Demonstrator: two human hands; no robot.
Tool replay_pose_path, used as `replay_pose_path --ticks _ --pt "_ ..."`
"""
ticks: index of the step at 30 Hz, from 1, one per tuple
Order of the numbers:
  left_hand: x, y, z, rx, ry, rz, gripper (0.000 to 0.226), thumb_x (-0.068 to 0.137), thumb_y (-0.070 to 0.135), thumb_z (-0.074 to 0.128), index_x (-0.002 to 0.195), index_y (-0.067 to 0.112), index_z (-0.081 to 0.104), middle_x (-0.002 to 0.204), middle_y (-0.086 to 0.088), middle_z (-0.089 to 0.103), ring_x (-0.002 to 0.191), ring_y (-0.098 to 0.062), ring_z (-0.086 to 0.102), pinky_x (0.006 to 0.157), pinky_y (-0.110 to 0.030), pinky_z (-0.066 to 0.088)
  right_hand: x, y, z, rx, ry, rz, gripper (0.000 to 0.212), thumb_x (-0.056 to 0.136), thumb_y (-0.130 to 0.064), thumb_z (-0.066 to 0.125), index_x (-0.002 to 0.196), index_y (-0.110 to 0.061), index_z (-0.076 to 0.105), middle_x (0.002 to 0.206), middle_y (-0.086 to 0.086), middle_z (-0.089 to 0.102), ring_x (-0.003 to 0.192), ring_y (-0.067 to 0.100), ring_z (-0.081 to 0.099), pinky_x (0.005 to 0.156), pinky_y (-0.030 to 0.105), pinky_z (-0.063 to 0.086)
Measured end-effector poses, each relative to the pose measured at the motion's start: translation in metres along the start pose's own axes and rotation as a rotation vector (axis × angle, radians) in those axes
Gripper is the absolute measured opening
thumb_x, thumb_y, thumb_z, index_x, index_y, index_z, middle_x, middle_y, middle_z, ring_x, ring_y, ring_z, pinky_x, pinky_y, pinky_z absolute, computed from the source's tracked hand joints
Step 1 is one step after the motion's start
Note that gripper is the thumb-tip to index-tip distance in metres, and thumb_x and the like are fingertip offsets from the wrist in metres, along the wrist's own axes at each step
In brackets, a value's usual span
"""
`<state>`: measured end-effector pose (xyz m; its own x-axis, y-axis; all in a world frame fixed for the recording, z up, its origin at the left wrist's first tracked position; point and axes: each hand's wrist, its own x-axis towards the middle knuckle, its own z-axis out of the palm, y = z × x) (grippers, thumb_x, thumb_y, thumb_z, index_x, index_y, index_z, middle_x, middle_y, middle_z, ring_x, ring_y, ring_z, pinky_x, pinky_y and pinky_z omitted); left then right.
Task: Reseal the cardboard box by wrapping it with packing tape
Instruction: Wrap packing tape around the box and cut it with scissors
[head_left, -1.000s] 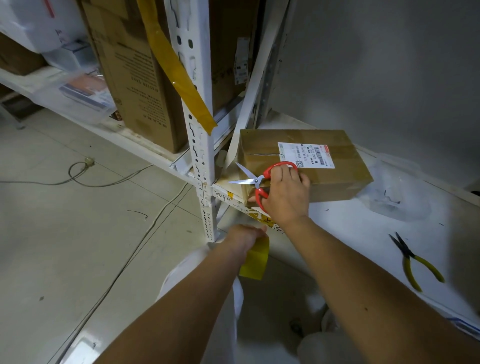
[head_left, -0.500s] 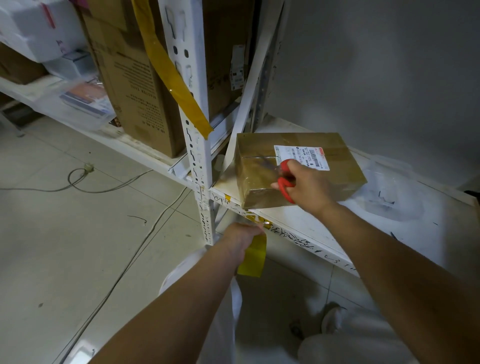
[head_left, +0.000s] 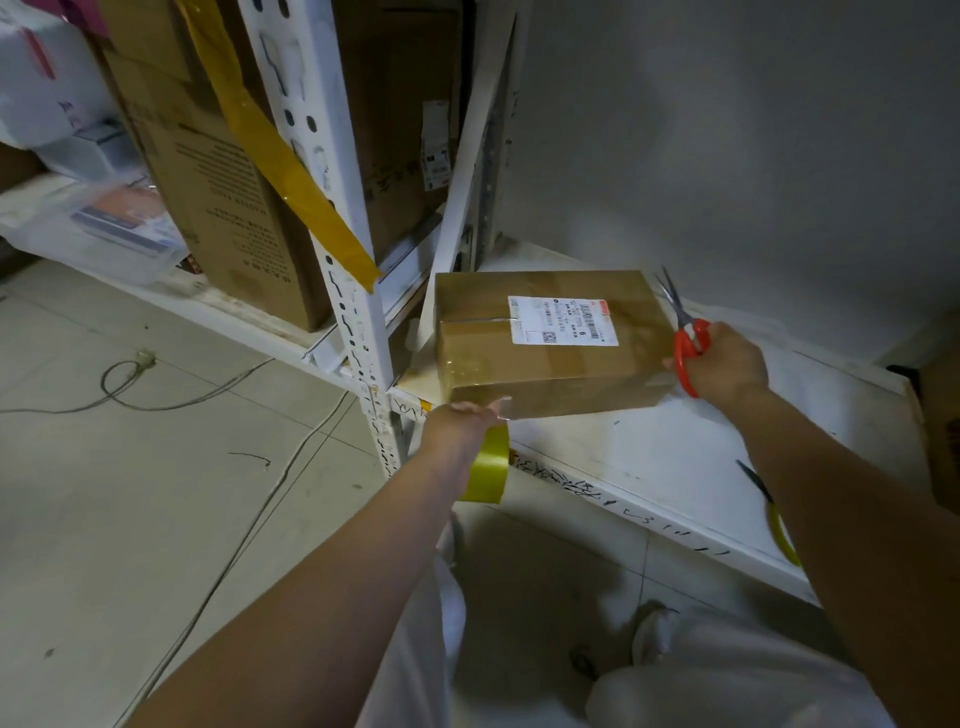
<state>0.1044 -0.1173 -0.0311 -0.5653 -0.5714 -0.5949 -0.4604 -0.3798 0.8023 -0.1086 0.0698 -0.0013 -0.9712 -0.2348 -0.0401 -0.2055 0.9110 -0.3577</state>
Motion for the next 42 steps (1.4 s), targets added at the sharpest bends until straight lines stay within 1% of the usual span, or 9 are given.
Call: replay_pose_path --ticks 7,12,16,20,23,26,30,34,42 --pt "0.007 0.005 -0.004 0.118 0.152 0.08 0.017 0.086 0.03 0.067 0.077 0.016 0.068 0.09 0.004 0.064 0.091 -0.019 0.054 0.09 -0.033 0.042 -0.022 -0.006 -0.006 0.009 -0.16 0.08 0.049 0.087 -0.056 0.06 0.103 -0.009 0.061 0.095 0.011 0.064 0.088 0.028 0.061 0.084 0.038 0.048" --pt "-0.003 0.019 0.004 0.101 0.042 0.167 0.017 0.084 0.026 0.069 0.071 0.016 0.064 0.1 -0.001 0.069 0.095 -0.02 0.055 0.086 -0.03 0.036 -0.057 -0.012 -0.019 0.451 -0.48 0.253 0.016 0.078 -0.015 0.076 0.079 -0.003 0.064 0.059 0.009 0.063 0.049 0.015 0.058 0.049 0.022 0.045" --pt "-0.01 0.033 0.014 0.174 -0.013 0.23 0.02 0.079 0.029 0.074 0.066 0.02 0.063 0.093 0.0 0.069 0.097 -0.02 0.059 0.086 -0.03 0.04 -0.084 -0.021 -0.023 0.556 -0.66 0.327 0.01 0.083 -0.01 0.071 0.087 -0.001 0.068 0.068 0.011 0.069 0.054 0.014 0.062 0.056 0.021 0.045" --pt "-0.019 0.037 0.014 0.198 -0.074 0.22 0.022 0.087 0.019 0.067 0.066 0.021 0.059 0.095 0.0 0.064 0.099 -0.016 0.054 0.085 -0.026 0.034 -0.079 -0.015 -0.036 0.785 -0.424 0.364 0.015 0.081 -0.014 0.074 0.088 -0.003 0.066 0.065 0.008 0.065 0.053 0.012 0.059 0.051 0.02 0.041" --pt "-0.029 0.032 0.013 0.301 -0.148 0.176 0.011 0.089 0.02 0.064 0.096 0.016 0.071 0.12 -0.004 0.063 0.109 -0.018 0.055 0.085 -0.03 0.037 -0.077 -0.01 -0.045 0.873 -0.264 0.254 0.027 0.08 -0.015 0.076 0.102 -0.006 0.063 0.075 0.005 0.065 0.062 0.012 0.061 0.056 0.02 0.045" --pt "-0.039 0.023 0.017 0.379 -0.325 0.103 0.012 0.089 0.015 0.064 0.099 0.017 0.071 0.12 -0.004 0.065 0.105 -0.02 0.061 0.084 -0.031 0.05 -0.096 -0.013 -0.05 0.758 -0.438 -0.019 0.023 0.079 -0.01 0.076 0.093 -0.01 0.058 0.09 0.003 0.066 0.084 0.015 0.066 0.073 0.022 0.051" --pt "-0.056 0.015 0.033 0.427 -0.497 0.124 0.015 0.093 -0.001 0.054 0.091 0.005 0.068 0.101 -0.012 0.067 0.101 -0.015 0.05 0.095 -0.031 0.038 -0.123 -0.023 -0.037 0.515 -0.61 -0.233 0.032 0.074 -0.01 0.08 0.099 -0.014 0.061 0.102 0.003 0.071 0.096 0.019 0.068 0.09 0.032 0.054" --pt "-0.067 0.013 0.041 0.448 -0.521 0.123 0.026 0.094 -0.001 0.052 0.076 0.015 0.061 0.091 -0.009 0.06 0.095 -0.018 0.05 0.085 -0.026 0.038 -0.134 -0.028 -0.026 0.296 -0.461 -0.275 0.032 0.07 -0.024 0.085 0.082 -0.014 0.057 0.077 0.002 0.061 0.072 0.02 0.06 0.075 0.039 0.052" --pt "-0.086 0.017 0.041 0.388 -0.64 -0.044 0.019 0.095 0.0 0.051 0.081 0.009 0.06 0.079 -0.007 0.06 0.07 -0.017 0.056 0.065 -0.027 0.047 -0.157 -0.013 -0.025 0.418 -0.368 -0.209 0.027 0.075 -0.029 0.081 0.078 -0.024 0.055 0.069 -0.009 0.055 0.06 0.006 0.051 0.061 0.021 0.042"
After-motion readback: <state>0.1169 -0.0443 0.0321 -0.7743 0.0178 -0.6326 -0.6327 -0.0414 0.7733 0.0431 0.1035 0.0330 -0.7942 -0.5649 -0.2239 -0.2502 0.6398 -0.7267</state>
